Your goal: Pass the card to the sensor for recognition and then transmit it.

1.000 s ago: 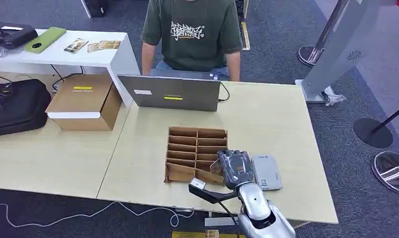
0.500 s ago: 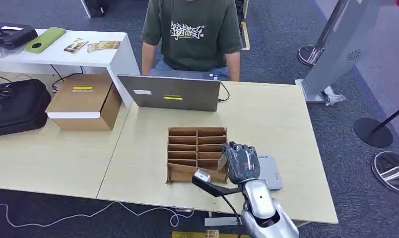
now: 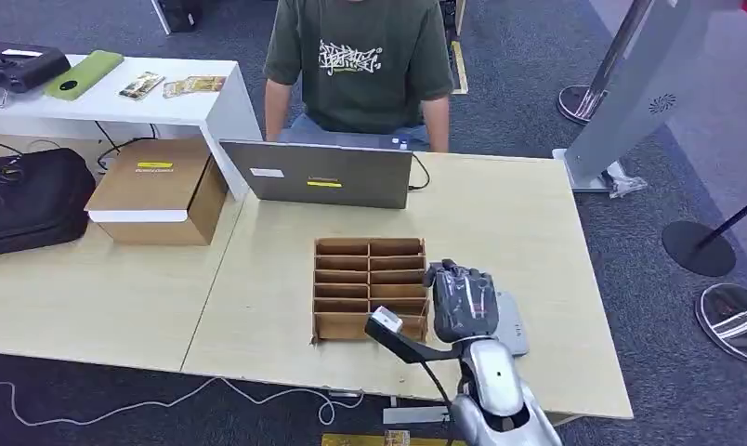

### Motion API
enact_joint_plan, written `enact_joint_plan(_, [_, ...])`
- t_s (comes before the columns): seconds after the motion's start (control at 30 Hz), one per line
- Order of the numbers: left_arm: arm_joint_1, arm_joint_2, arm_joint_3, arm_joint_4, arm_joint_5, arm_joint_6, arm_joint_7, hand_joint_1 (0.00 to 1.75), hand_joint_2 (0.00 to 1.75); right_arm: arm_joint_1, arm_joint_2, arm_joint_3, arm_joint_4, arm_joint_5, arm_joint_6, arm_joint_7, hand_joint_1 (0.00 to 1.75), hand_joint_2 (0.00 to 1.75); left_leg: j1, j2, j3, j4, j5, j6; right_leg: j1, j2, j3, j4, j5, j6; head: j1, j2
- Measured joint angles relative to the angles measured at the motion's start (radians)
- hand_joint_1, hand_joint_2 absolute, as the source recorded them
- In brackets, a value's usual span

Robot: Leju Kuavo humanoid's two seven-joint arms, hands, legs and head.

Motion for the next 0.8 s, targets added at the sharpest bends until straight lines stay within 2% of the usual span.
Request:
enact_joint_plan(0.2, [0.000,-0.011,0.000,0.000,0.014,0.010,0.000,0.00,0.00,0.018,0.038,-0.031,-0.032,-0.040,-0.005,-0.001,1.75,1.75,0.000,0.000,0.000,0.000,0.000,0.000,0.000,0.000,0.000,0.000,0.000,0.000,0.000,0.000])
enact_joint_plan(0.3, [0.001,-0.015,0.000,0.000,0.019,0.012,0.000,0.00,0.00,0.024,0.060,-0.052,-0.047,-0.073,-0.030,-0.001,1.75,1.75,0.000,0.000,0.000,0.000,0.000,0.000,0.000,0.000,0.000,0.000,0.000,0.000,0.000,0.000])
enact_joint_plan(0.4, [0.002,-0.021,0.000,0.000,0.025,0.021,0.000,0.00,0.00,0.039,0.084,-0.085,-0.071,-0.160,-0.112,-0.016,1.75,1.75,0.000,0.000,0.000,0.000,0.000,0.000,0.000,0.000,0.000,0.000,0.000,0.000,0.000,0.000])
enact_joint_plan(0.57, [0.002,-0.029,0.000,0.000,0.029,0.028,0.001,0.00,0.00,0.055,0.125,-0.157,-0.127,-0.389,-0.214,-0.066,1.75,1.75,0.000,0.000,0.000,0.000,0.000,0.000,0.000,0.000,0.000,0.000,0.000,0.000,0.000,0.000])
enact_joint_plan(0.7, [0.001,-0.029,0.000,0.000,0.018,0.029,0.007,0.00,0.00,0.059,0.149,-0.212,-0.164,-0.514,-0.247,-0.089,1.75,1.75,0.000,0.000,0.000,0.000,0.000,0.000,0.000,0.000,0.000,0.000,0.000,0.000,0.000,0.000])
enact_joint_plan(0.8, [0.001,-0.031,0.000,0.000,0.018,0.033,0.011,0.00,0.00,0.061,0.153,-0.239,-0.182,-0.560,-0.252,-0.101,1.75,1.75,0.000,0.000,0.000,0.000,0.000,0.000,0.000,0.000,0.000,0.000,0.000,0.000,0.000,0.000])
